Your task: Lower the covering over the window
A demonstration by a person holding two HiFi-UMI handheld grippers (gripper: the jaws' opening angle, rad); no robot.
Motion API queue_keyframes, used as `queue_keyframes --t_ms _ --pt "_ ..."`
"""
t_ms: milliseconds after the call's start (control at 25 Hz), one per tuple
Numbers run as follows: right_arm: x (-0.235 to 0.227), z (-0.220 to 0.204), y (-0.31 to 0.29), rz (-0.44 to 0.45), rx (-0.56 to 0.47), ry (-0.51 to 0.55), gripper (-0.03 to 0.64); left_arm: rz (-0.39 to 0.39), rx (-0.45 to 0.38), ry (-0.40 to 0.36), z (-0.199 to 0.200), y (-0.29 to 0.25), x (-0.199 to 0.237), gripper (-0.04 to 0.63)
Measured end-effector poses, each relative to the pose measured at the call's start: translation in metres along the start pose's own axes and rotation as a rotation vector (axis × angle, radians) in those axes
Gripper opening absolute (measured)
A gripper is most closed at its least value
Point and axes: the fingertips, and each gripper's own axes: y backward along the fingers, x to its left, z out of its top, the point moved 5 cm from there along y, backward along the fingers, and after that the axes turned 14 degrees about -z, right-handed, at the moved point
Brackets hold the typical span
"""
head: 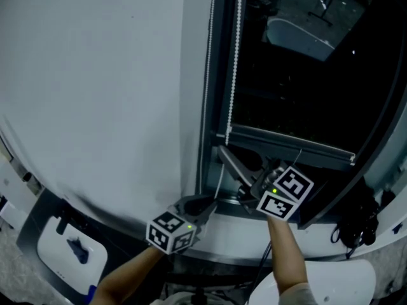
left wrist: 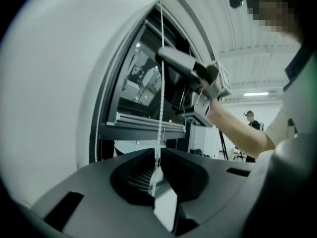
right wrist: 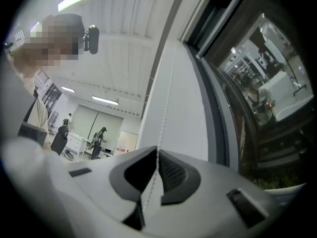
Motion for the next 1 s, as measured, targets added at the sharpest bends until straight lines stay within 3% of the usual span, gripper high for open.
queue_keyframes --t_ms 120,320,600,840,1000 --pt "-0.002 -0.019 0.000 0.007 0.053 0.012 0.020 0.026 -0.128 -0.028 0.031 0.014 -0.008 0.055" --pt "-0.001 -0.054 0.007 0.005 0.096 -0.051 0.020 0.047 -0.240 -0.105 0.093 0.031 -0.012 0.055" --pt "0.002 -0.093 0.021 -0.017 0.160 -0.065 0.020 0.052 -0.298 -0.147 0.123 0.028 -0.017 0.055" --pt "0.006 -0.144 0.037 -0.043 0.259 -0.109 0.020 0.046 -0.307 -0.158 0.131 0.023 -0.022 0.055" --pt "0.002 -0.152 0.042 -0.078 0.273 -0.127 0.020 0.038 -0.292 -0.156 0.128 0.017 -0.022 0.055"
